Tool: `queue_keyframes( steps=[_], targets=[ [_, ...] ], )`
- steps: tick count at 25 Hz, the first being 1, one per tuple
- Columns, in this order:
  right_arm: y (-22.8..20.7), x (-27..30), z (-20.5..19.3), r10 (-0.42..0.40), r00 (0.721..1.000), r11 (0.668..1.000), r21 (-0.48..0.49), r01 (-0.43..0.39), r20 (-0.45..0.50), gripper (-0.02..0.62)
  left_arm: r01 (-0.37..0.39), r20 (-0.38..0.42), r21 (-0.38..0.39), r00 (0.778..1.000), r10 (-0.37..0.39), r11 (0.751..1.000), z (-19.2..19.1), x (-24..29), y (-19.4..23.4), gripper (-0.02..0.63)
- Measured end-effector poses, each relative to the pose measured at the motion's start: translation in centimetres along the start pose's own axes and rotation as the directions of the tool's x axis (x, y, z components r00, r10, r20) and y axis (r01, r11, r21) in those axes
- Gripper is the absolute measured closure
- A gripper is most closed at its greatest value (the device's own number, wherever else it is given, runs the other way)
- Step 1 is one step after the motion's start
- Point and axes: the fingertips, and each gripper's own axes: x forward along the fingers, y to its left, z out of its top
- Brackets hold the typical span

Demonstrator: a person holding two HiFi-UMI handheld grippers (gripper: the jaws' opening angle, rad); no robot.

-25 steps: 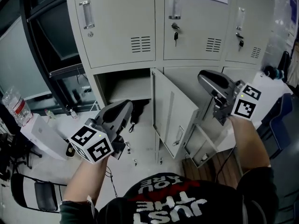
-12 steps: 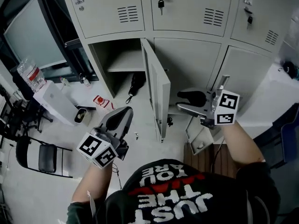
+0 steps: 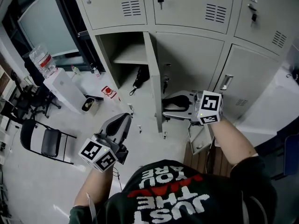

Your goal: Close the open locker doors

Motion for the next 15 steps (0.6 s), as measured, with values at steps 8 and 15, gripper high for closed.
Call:
queue_keyframes(
  steps=[8,15],
  targets=[
    [-1.0,0.7,-1.7,0.017,0.999,1.0,0.024,-0.016,-0.033,0.433,-0.045,-0.007,-0.021,0.999,0.045,0.999,-0.8,-0.9,0.2,0.598],
    [-0.5,2.9,-1.5,0.106,0.994,0.994,0.011,-0.106,-0.027,0.436,-0.063,0.0,-0.024,0.998,0.063,0.998,-0.8,-1.1,1.1,0.598]
  ],
)
